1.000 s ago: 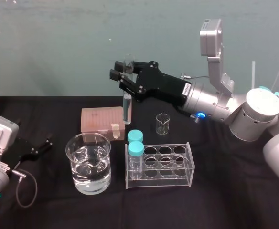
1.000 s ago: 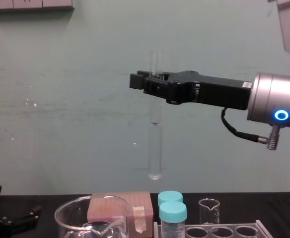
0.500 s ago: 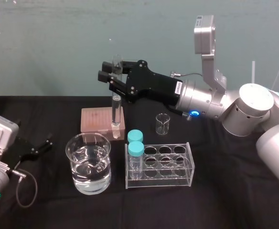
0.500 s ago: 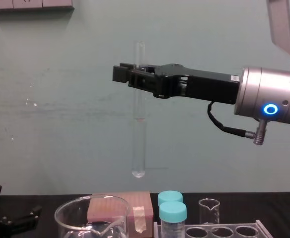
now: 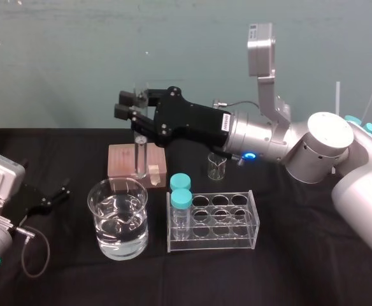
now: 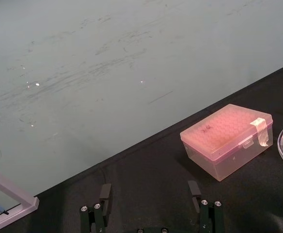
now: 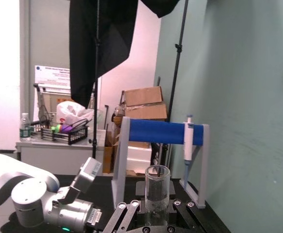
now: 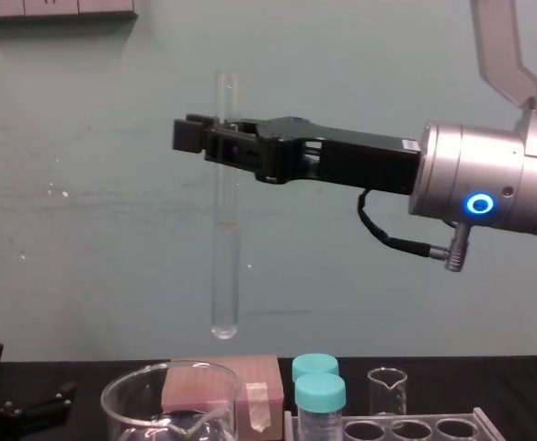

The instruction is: Hold the test tube with one hand and immerse one end into the beaker, then return it to the test tube rack.

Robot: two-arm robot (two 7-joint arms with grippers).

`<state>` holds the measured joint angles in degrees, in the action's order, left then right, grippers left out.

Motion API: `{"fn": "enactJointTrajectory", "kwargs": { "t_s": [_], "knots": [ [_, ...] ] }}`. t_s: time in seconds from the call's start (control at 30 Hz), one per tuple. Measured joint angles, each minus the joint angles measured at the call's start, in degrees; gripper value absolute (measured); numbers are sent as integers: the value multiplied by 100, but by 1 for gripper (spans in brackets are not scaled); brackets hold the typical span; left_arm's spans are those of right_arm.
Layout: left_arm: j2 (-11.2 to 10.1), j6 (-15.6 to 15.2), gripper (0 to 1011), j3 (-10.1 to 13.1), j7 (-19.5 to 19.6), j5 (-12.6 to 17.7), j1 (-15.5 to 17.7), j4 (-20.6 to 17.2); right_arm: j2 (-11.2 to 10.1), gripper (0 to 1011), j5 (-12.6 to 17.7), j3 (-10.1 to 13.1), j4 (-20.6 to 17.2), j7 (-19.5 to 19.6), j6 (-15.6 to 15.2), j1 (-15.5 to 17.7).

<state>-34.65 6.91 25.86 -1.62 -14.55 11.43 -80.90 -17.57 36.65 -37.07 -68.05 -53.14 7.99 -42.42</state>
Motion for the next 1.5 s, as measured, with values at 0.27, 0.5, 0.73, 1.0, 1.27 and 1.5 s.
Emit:
{"fn": "enactJointTrajectory", "kwargs": {
  "t_s": [0.27, 0.5, 0.73, 1.0, 1.27, 1.5],
  "knots": [
    [0, 0, 1000, 0, 0, 0, 0, 0, 46, 241, 73, -109, -32, -46, -28, -16],
    [0, 0, 1000, 0, 0, 0, 0, 0, 75, 241, 117, -193, -45, -55, -70, -16],
    [0, 0, 1000, 0, 0, 0, 0, 0, 130, 241, 122, -276, 13, -52, -88, -25],
    [0, 0, 1000, 0, 0, 0, 0, 0, 214, 241, 119, -358, 125, -48, -113, -26],
    [0, 0, 1000, 0, 0, 0, 0, 0, 231, 241, 100, -400, 210, -42, -115, 2],
    [0, 0, 1000, 0, 0, 0, 0, 0, 212, 241, 18, -441, 253, -9, -113, 58]
  ]
}}
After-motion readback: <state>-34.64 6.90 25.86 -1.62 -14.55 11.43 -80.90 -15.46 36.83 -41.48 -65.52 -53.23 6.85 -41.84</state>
